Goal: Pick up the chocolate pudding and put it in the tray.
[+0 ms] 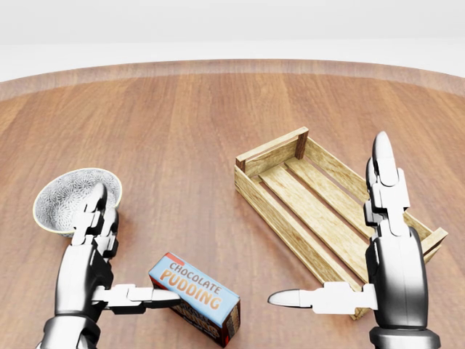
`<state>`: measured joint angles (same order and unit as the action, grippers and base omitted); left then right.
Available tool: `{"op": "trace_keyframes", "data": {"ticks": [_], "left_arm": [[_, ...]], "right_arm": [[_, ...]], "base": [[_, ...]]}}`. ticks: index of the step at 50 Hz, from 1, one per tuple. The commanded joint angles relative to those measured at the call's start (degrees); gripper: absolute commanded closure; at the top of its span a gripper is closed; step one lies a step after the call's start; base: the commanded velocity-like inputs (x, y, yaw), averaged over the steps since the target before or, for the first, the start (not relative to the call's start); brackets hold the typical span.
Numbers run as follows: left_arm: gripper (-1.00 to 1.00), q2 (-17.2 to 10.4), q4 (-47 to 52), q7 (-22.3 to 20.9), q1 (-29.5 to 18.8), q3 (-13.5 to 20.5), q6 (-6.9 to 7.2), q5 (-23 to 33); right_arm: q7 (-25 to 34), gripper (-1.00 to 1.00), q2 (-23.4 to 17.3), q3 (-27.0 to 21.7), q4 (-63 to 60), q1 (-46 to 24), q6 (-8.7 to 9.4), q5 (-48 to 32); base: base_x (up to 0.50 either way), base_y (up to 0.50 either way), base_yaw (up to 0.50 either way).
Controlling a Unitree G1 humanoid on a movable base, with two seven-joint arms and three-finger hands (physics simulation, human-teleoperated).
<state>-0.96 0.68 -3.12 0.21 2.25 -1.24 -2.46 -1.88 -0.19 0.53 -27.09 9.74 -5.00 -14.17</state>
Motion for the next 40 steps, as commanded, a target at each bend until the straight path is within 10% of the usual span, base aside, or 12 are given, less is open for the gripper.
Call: {"op": "trace_keyframes", "data": {"ticks": [1, 40], "left_arm": [[-1.0, 0.0, -0.2, 0.1, 0.1, 0.1, -1.16, -0.2], [-1.0, 0.0, 0.2, 0.0, 0.3, -0.1, -0.68, 0.3]], "right_arm": [[0.1, -1.0, 0.0, 0.0, -0.4, -0.1, 0.0, 0.1], [-4.6, -1.0, 0.2, 7.1, 11.5, -1.3, 0.0, -5.7]], "base": [[0.0, 0.0, 0.0], [0.0, 0.0, 0.0]]}}
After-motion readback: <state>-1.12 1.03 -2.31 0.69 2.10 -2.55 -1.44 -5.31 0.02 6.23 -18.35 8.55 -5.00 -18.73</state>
